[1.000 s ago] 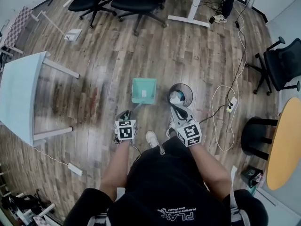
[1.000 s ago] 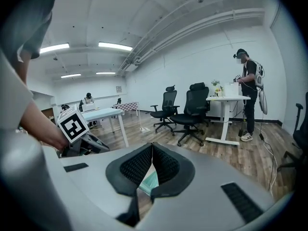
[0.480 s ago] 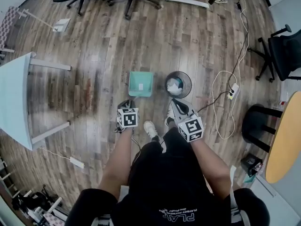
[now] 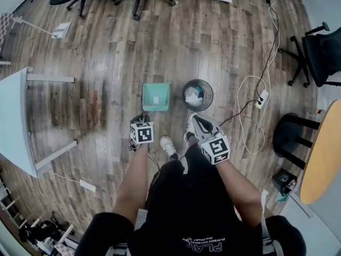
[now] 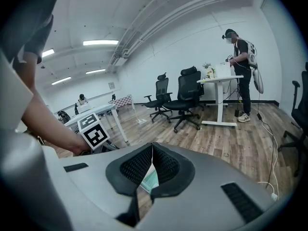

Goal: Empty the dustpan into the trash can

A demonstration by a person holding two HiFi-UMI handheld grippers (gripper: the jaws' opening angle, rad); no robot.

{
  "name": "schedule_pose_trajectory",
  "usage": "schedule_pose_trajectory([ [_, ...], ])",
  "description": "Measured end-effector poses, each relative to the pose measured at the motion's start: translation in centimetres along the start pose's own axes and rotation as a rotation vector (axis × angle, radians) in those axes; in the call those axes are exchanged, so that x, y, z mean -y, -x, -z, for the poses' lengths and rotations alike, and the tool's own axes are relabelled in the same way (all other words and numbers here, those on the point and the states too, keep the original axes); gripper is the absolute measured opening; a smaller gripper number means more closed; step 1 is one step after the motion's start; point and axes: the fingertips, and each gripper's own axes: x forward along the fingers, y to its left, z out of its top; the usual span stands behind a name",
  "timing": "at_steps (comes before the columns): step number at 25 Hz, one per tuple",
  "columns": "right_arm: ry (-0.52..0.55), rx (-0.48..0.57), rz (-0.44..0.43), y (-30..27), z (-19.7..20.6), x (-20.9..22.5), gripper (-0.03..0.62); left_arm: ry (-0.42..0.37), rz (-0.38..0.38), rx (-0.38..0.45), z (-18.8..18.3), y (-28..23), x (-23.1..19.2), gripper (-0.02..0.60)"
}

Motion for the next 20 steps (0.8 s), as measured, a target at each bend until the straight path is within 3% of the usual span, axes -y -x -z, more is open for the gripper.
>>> schedule_pose_trajectory([
  [7, -0.004, -0.014, -0.018, 0.2, 0.8, 0.6, 0.025, -0.015, -0.053, 0.011, 0.6, -0.1, -0.2, 0.078],
  [13, 0.026, 0.003, -0.026, 0.7, 0.1, -0.2, 0.025, -0.024, -0.071, 0.120, 0.2, 2.5, 0.1, 0.103],
  [16, 0.043, 0.022, -0.020, 1.5, -0.6, -1.2, 0.025, 0.003, -0.073, 0.183, -0.2, 5.1, 0.1, 0.109],
  [20, 0.063, 0.053, -0.010, 2.7, -1.6, -2.8, 0.025, -0.020, -0.092, 0.280, -1.4, 8.9, 0.0, 0.109],
])
